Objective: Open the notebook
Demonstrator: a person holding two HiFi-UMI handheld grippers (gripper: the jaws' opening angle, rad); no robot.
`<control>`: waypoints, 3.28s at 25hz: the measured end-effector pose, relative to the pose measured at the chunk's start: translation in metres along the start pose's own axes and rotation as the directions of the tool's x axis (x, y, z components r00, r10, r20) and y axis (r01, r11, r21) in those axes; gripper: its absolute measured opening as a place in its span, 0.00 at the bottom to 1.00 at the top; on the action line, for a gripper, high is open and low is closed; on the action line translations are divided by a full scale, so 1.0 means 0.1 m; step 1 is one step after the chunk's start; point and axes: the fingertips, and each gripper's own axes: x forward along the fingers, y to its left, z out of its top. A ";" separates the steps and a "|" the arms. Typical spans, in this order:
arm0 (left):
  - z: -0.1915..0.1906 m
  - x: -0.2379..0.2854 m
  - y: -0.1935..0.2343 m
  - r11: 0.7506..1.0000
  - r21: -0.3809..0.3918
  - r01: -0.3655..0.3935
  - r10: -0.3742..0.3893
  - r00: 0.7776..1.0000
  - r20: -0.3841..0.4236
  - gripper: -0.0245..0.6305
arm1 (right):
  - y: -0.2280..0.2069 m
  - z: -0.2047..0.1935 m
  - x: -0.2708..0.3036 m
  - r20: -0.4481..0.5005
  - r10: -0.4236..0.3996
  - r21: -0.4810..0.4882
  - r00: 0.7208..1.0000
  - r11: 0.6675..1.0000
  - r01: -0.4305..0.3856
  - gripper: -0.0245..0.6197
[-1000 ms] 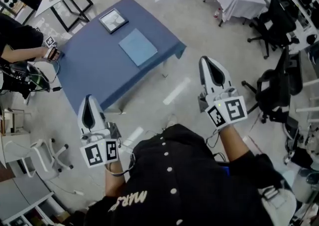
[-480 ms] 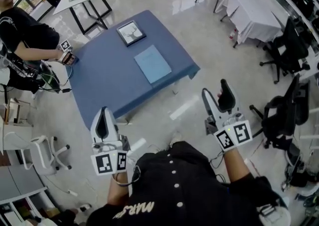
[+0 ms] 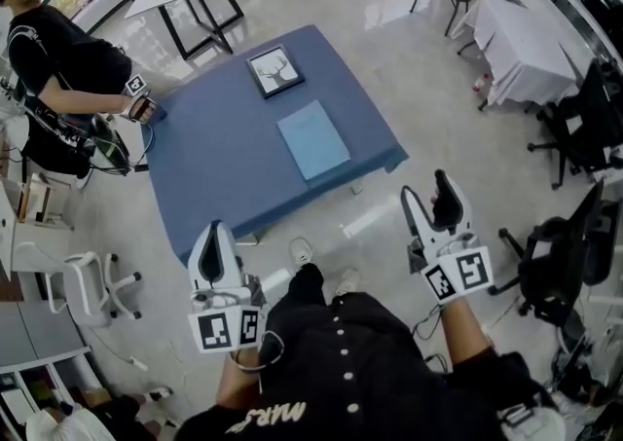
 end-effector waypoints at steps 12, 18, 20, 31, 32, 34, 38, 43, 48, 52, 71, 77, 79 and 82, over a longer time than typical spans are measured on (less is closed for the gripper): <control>-0.06 1.19 0.76 1.000 -0.009 -0.009 0.009 0.999 0.043 0.04 | -0.22 -0.04 1.34 -0.027 -0.025 -0.022 0.999 0.999 0.024 0.45; -0.05 1.81 1.33 1.000 -0.026 -0.010 0.011 0.999 0.043 0.04 | -0.08 -0.08 2.18 -0.046 -0.029 -0.026 0.999 0.999 0.028 0.45; -0.10 1.98 1.46 1.000 -0.030 -0.006 0.007 0.999 0.035 0.04 | -0.07 -0.14 2.41 -0.059 -0.033 -0.024 0.998 0.999 0.032 0.45; -0.61 2.69 1.65 0.997 -0.053 -0.051 0.048 0.997 -0.055 0.04 | -0.48 -0.93 3.15 -0.238 0.000 0.028 0.971 1.000 0.007 0.45; -0.68 2.71 1.64 0.996 -0.055 -0.070 0.066 0.995 -0.077 0.04 | -0.52 -1.05 3.19 -0.270 0.013 0.041 0.963 0.999 -0.002 0.45; -0.80 2.77 1.63 0.994 -0.061 -0.094 0.087 0.990 -0.110 0.04 | -0.58 -1.29 3.28 -0.322 0.039 0.063 0.946 0.998 -0.020 0.45; -0.98 2.94 1.57 0.993 -0.054 -0.103 0.095 0.986 -0.137 0.04 | -0.67 -1.70 3.46 -0.400 0.084 0.085 0.913 0.995 -0.055 0.46; -1.28 3.06 1.44 0.992 -0.057 -0.108 0.096 0.977 -0.188 0.04 | -0.71 -2.43 3.60 -0.516 0.155 0.134 0.842 0.986 -0.099 0.48; -1.65 3.06 1.29 0.992 -0.063 -0.108 0.089 0.964 -0.251 0.04 | -0.66 -3.24 3.52 -0.648 0.227 0.214 0.727 0.970 -0.112 0.47; -1.84 3.02 1.24 0.991 -0.076 -0.114 0.087 0.952 -0.293 0.04 | -0.60 -3.67 3.35 -0.731 0.260 0.264 0.631 0.960 -0.091 0.45; -2.12 2.77 1.33 0.981 -0.074 -0.180 0.144 0.928 -0.343 0.04 | -0.56 -3.97 3.26 -0.800 0.143 0.074 0.583 0.987 -0.141 0.17; -1.97 2.70 1.34 0.981 -0.071 -0.182 0.150 0.935 -0.320 0.04 | -0.49 -3.79 3.22 -0.779 0.140 0.067 0.611 0.988 -0.140 0.13; -1.92 2.68 1.36 0.980 -0.071 -0.185 0.155 0.937 -0.313 0.04 | -0.47 -3.73 3.22 -0.767 0.148 0.078 0.625 0.987 -0.139 0.12; -1.85 2.67 1.36 0.979 -0.073 -0.191 0.161 0.941 -0.299 0.04 | -0.45 -3.62 3.23 -0.755 0.161 0.085 0.636 0.985 -0.149 0.10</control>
